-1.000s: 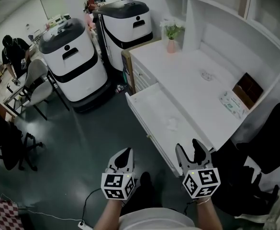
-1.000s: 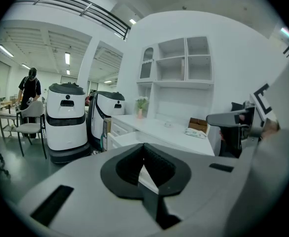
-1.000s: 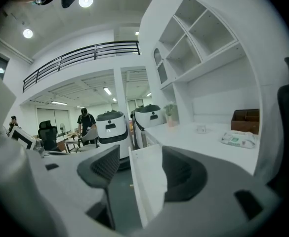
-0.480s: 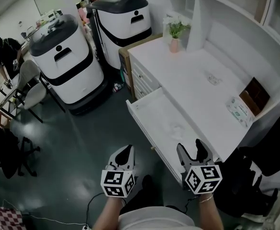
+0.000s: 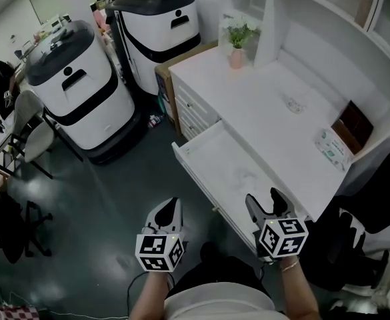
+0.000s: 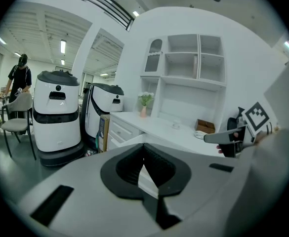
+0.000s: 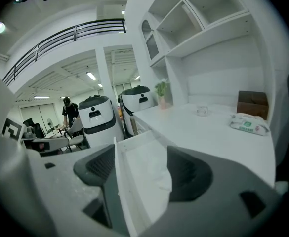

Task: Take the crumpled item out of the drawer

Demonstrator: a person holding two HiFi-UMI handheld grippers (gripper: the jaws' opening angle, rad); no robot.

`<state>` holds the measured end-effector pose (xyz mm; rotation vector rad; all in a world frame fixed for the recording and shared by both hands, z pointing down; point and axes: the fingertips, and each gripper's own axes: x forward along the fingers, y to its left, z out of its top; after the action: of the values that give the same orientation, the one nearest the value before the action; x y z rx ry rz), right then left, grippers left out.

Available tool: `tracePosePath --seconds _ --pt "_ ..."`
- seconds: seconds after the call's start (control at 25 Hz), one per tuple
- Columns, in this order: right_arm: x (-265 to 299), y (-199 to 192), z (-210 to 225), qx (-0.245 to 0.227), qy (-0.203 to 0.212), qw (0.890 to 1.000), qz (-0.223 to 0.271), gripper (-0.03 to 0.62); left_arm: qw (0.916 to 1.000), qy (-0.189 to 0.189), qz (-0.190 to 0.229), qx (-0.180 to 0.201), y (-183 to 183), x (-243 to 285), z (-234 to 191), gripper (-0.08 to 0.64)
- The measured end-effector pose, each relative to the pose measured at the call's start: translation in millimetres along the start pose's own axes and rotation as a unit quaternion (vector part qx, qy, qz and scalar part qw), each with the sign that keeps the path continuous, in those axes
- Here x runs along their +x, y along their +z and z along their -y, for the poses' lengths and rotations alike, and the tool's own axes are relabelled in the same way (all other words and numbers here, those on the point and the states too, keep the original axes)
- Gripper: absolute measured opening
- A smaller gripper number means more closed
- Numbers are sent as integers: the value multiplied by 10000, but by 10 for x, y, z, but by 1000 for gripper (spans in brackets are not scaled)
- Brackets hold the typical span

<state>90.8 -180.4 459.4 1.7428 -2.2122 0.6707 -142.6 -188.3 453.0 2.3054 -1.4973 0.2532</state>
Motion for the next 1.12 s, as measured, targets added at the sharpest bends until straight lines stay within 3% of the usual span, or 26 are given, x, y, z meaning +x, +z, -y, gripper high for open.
tracePosePath --seconds 0.6,1.12 --pt "689 -500 330 353 -254 9943 -975 316 9996 146 -137 -196 19 186 -306 -8" --pt "1333 -925 728 528 -519 9802 -1838 316 9986 354 -324 -222 80 576 -521 -8"
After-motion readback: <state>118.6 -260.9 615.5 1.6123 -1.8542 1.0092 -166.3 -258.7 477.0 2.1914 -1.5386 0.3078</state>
